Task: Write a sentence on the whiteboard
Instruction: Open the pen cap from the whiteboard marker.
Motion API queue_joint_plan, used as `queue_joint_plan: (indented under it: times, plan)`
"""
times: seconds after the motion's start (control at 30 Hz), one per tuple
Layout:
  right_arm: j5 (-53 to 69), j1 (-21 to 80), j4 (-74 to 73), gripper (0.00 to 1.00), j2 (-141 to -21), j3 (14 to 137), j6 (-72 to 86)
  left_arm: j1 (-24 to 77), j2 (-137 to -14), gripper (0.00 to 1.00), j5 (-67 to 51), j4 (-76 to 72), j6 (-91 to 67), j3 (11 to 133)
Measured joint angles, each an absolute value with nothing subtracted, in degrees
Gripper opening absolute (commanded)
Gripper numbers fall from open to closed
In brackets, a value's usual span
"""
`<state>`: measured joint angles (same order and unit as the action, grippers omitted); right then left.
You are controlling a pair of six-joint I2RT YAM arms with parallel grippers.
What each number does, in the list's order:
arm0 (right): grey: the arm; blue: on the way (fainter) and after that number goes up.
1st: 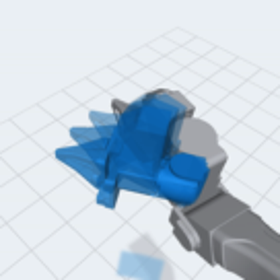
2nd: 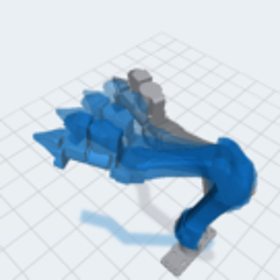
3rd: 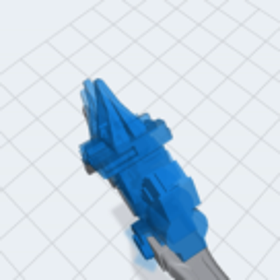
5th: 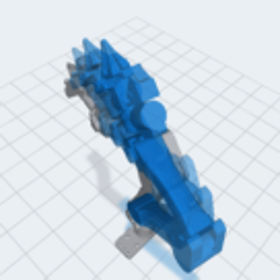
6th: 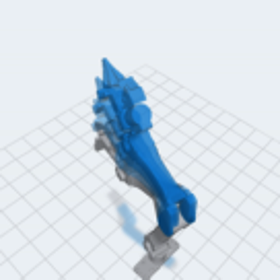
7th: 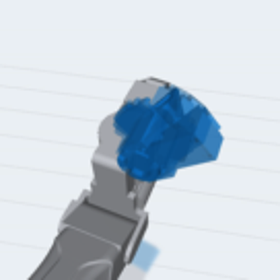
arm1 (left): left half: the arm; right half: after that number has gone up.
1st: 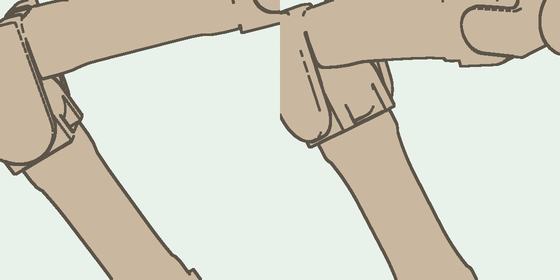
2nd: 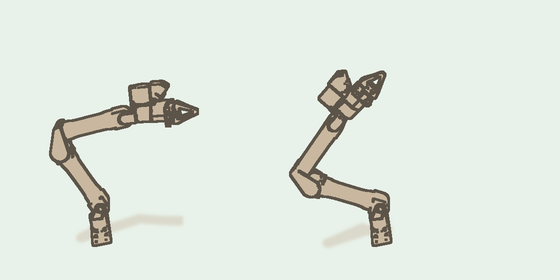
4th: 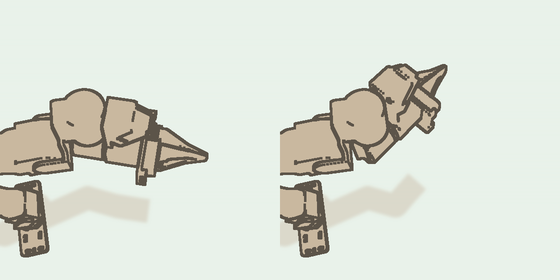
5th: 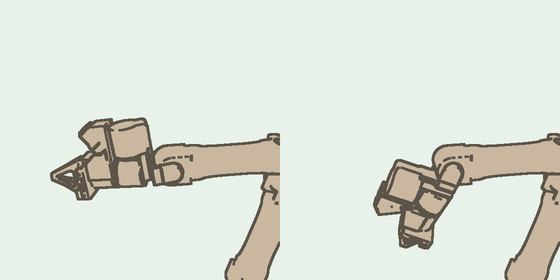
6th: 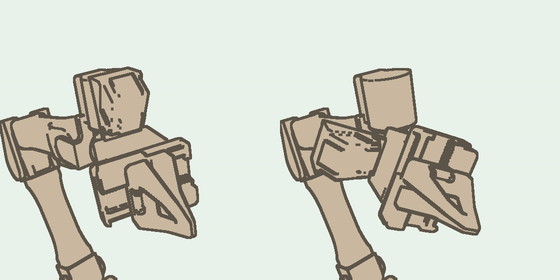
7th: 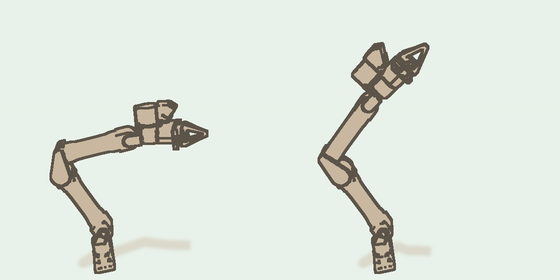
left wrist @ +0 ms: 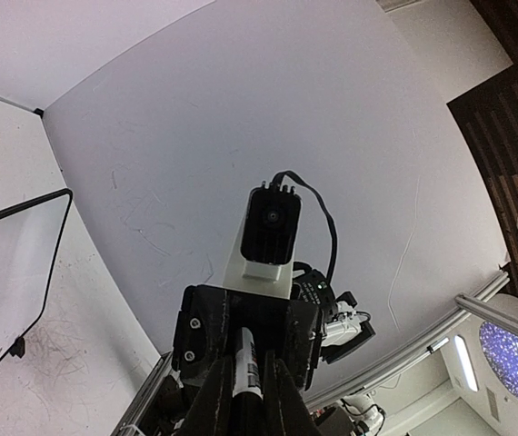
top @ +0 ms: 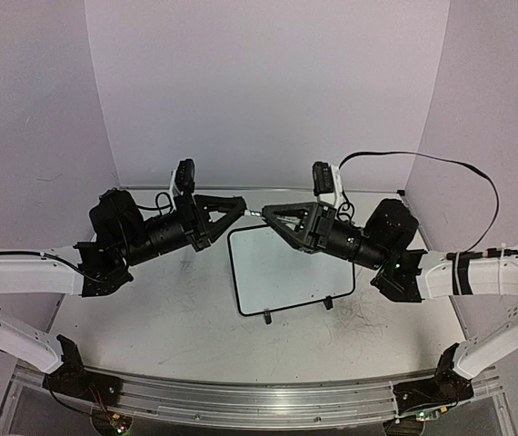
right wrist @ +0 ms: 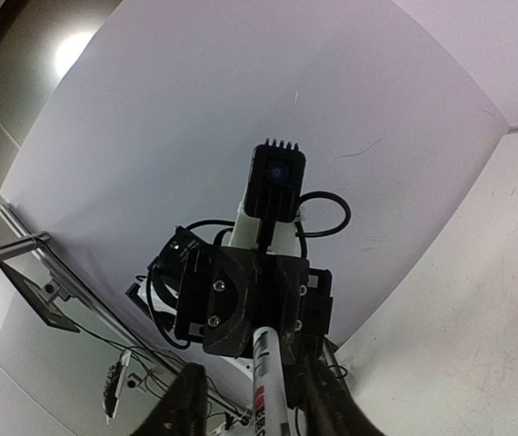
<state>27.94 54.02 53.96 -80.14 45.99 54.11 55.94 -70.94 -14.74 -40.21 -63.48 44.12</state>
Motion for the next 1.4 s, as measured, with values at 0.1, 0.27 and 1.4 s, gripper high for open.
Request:
queue_joint_plan:
  times: [0.1, 0.27, 1.4]
  plan:
    - [28.2, 54.0, 53.8, 0.19, -80.9, 46.1, 54.2, 56.0, -71.0, 0.0, -14.7, -40.2, -63.5, 44.1]
    - [28.6, 54.0, 53.8, 0.19, -82.4, 47.3, 54.5, 56.0, -71.0, 0.0, -14.4, -40.1, -63.5, 44.0]
    - [29.0, 50.5, 56.1, 0.0, -72.4, 32.5, 56.7, 54.6, -65.5, 0.0, -13.2, -40.0, -64.7, 34.8]
